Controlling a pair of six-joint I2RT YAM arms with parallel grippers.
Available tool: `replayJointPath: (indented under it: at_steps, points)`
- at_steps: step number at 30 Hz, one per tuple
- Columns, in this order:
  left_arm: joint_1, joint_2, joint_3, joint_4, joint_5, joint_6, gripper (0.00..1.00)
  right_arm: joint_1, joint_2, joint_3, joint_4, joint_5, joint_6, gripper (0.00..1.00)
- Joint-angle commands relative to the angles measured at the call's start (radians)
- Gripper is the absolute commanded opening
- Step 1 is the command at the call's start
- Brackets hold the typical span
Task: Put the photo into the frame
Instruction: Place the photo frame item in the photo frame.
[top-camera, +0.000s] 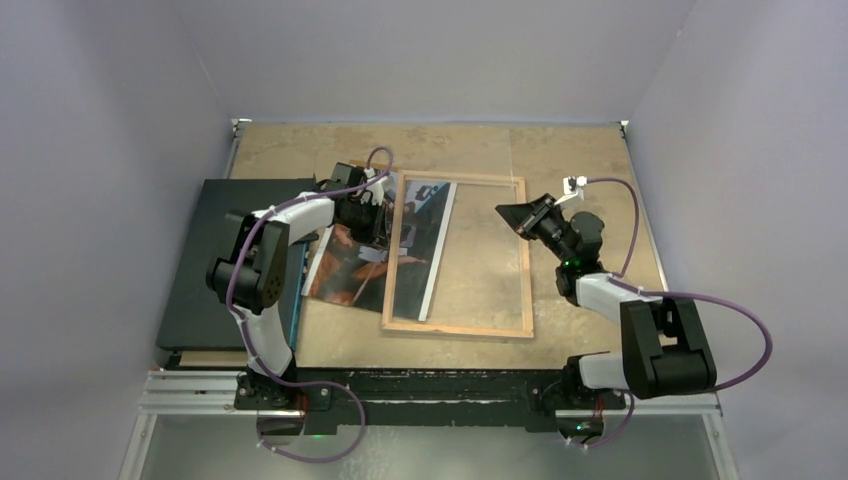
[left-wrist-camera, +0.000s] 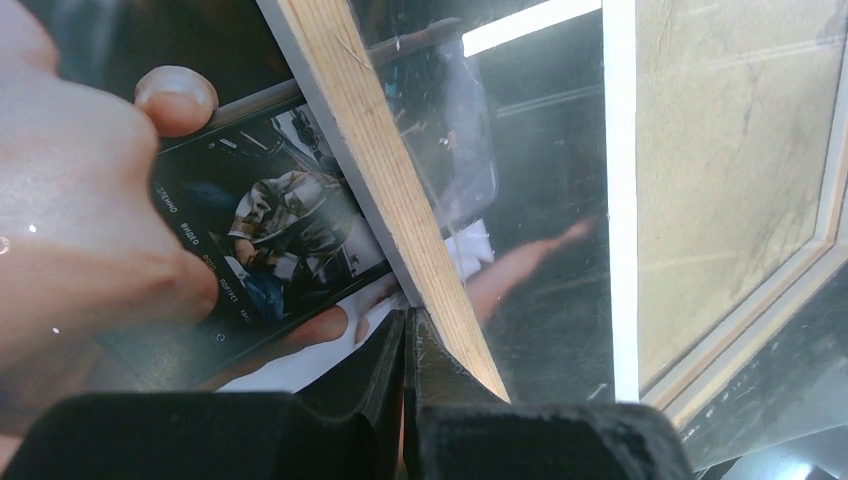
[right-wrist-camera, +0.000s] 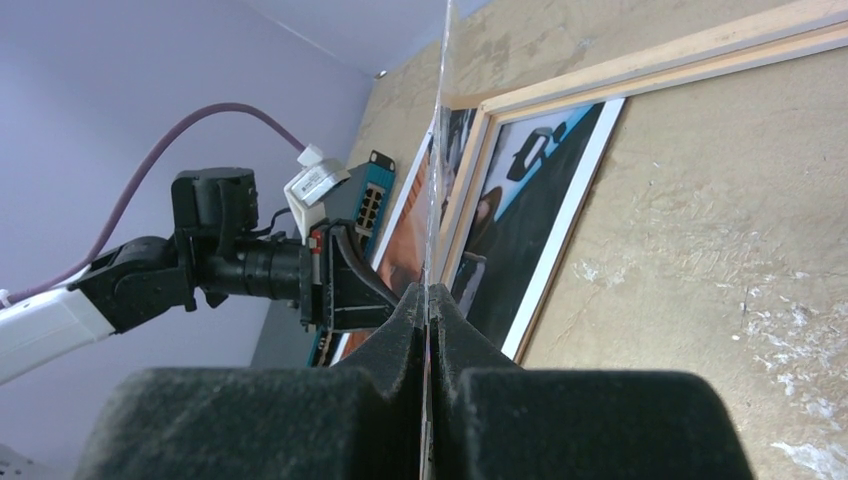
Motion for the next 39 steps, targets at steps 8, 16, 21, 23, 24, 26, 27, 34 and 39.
replayJointPath:
  at_steps: [8,16,21,23,24,26,27,34,39]
  points:
    - [-0.006,-0.032,0.023,0.0,0.025,0.005,0.0,-0.027,-0.019,-0.011,0.037,-0.038,-0.053,0.0]
    - [-0.006,-0.032,0.026,0.0,0.029,-0.001,0.0,-0.053,0.012,-0.043,0.104,-0.056,-0.039,0.0]
    - [-0.006,-0.031,0.028,0.0,0.03,-0.003,0.0,-0.055,0.045,-0.057,0.167,-0.058,-0.026,0.0]
    - [-0.006,-0.03,0.028,0.0,0.032,-0.004,0.0,-0.055,0.062,-0.061,0.2,-0.059,-0.019,0.0]
    - [-0.006,-0.029,0.028,0.0,0.033,-0.005,0.0,-0.055,0.071,-0.065,0.221,-0.064,-0.014,0.0]
    - [-0.006,-0.028,0.028,0.0,0.033,-0.005,0.0,-0.055,0.09,-0.072,0.265,-0.073,0.01,0.0]
    - [-0.006,-0.028,0.028,0.0,0.033,-0.005,0.0,-0.055,0.098,-0.074,0.282,-0.076,0.02,0.0]
    - [-0.007,-0.027,-0.001,0.016,0.042,-0.003,0.0,-0.054,0.102,-0.137,0.37,-0.03,0.123,0.0]
    - [-0.01,-0.026,-0.043,0.041,0.053,-0.007,0.0,-0.052,0.121,-0.175,0.442,-0.021,0.168,0.0]
